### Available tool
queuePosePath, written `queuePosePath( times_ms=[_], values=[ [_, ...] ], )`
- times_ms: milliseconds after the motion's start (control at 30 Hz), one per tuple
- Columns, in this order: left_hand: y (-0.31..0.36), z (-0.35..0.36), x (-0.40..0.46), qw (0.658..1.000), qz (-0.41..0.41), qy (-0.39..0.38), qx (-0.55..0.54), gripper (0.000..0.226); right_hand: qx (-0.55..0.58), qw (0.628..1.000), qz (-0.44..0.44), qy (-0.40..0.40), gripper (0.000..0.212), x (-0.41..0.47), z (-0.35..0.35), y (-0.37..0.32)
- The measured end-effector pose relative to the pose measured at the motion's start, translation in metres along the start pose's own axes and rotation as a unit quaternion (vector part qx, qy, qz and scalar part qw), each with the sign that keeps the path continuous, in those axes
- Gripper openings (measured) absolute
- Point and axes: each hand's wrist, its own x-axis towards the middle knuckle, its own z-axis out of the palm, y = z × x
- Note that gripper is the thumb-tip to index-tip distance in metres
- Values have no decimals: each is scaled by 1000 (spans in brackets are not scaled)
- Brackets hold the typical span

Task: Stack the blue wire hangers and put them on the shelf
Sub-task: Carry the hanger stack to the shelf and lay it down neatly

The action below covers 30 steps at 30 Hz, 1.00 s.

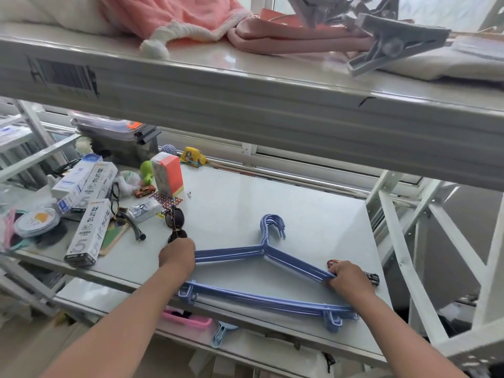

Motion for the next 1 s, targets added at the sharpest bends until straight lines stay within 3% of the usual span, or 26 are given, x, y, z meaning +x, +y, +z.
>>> queuePosePath(
  times_ms=[100, 233, 367, 433, 500, 633, 1000],
  values=[
    [16, -5, 2, 999, 16, -34, 14, 23, 0, 1000, -23, -20, 9, -2, -6, -11],
    [52, -6, 1, 993, 108, -42, 1, 19, -1, 998, -50, -47, 8, -2, -11, -32],
    [81, -2, -1, 993, 108, -28, -48, 17, -8, 999, -27, -42, 44, 7, -10, -39],
    [92, -1, -2, 994, 94, -26, -58, 18, -11, 999, -16, -50, 48, 10, -11, -40],
    [103, 0, -2, 993, 90, -23, -65, 21, -15, 998, -16, -57, 44, 13, -12, -40],
    [118, 0, -6, 993, 86, -13, -78, 27, -20, 996, -56, -69, 14, 13, -12, -47],
    [121, -12, -5, 994, 52, -75, -63, 18, -36, 996, -61, -52, 14, 20, 1, -58]
  ],
)
